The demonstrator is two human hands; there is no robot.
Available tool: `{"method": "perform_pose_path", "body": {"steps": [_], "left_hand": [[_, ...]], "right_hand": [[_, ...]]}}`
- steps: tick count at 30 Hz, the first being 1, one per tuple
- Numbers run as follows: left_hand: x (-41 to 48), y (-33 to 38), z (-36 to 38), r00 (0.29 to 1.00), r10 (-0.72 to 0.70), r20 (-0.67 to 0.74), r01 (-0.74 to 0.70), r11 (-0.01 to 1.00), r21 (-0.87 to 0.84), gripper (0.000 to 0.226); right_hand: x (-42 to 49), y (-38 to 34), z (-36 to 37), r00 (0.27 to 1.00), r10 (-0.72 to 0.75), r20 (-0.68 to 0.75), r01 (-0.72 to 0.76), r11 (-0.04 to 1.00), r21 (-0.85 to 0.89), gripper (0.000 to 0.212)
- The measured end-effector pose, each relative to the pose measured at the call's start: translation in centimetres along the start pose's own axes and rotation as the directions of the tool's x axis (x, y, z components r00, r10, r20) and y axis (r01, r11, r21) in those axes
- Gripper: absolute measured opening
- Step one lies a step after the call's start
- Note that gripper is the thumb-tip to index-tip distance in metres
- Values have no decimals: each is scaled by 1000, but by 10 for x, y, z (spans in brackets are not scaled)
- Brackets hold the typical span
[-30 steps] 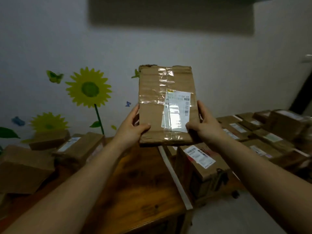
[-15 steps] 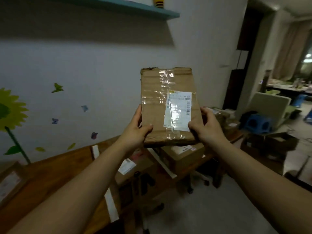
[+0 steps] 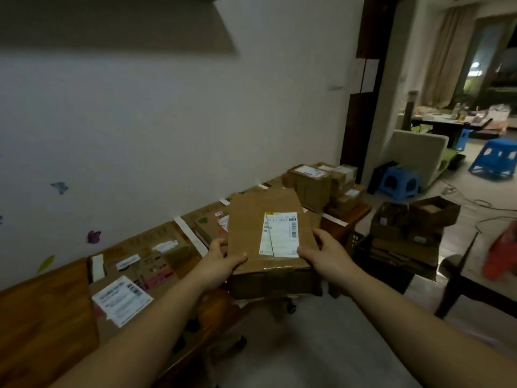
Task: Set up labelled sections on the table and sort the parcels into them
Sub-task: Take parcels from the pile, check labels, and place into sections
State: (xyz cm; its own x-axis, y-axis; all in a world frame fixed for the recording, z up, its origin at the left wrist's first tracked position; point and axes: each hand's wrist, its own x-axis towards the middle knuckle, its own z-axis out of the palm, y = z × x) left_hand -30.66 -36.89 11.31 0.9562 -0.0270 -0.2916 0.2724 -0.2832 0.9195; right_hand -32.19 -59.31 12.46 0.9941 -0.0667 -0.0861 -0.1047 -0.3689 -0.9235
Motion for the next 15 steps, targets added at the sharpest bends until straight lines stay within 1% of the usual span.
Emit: {"method": "perform_pose_path", "body": {"steps": [3, 6, 9, 11, 13, 15], "left_hand": [[40, -7, 1, 998, -56, 15, 56, 998, -7, 68], [78, -6, -6, 993, -115, 9, 115, 993, -13, 64], [111, -8, -17, 989, -150, -5, 150, 988, -44, 58], [127, -11, -23, 985, -169, -27, 167, 984, -62, 57], [137, -14, -23, 981, -185, -63, 183, 982, -39, 57], [142, -18, -19, 974, -205, -94, 208, 978, 21, 56]], "right_hand": [[40, 9, 5, 997, 67, 48, -65, 997, -40, 70], [80, 13, 12, 988, 94, 125, -84, 993, -84, 77], [113, 18, 23, 970, 104, 219, -83, 991, -102, 79], [132, 24, 31, 962, 83, 261, -60, 994, -97, 77], [147, 31, 39, 949, 23, 315, 7, 996, -94, 76], [163, 43, 43, 929, -10, 369, 61, 990, -127, 85]]}}
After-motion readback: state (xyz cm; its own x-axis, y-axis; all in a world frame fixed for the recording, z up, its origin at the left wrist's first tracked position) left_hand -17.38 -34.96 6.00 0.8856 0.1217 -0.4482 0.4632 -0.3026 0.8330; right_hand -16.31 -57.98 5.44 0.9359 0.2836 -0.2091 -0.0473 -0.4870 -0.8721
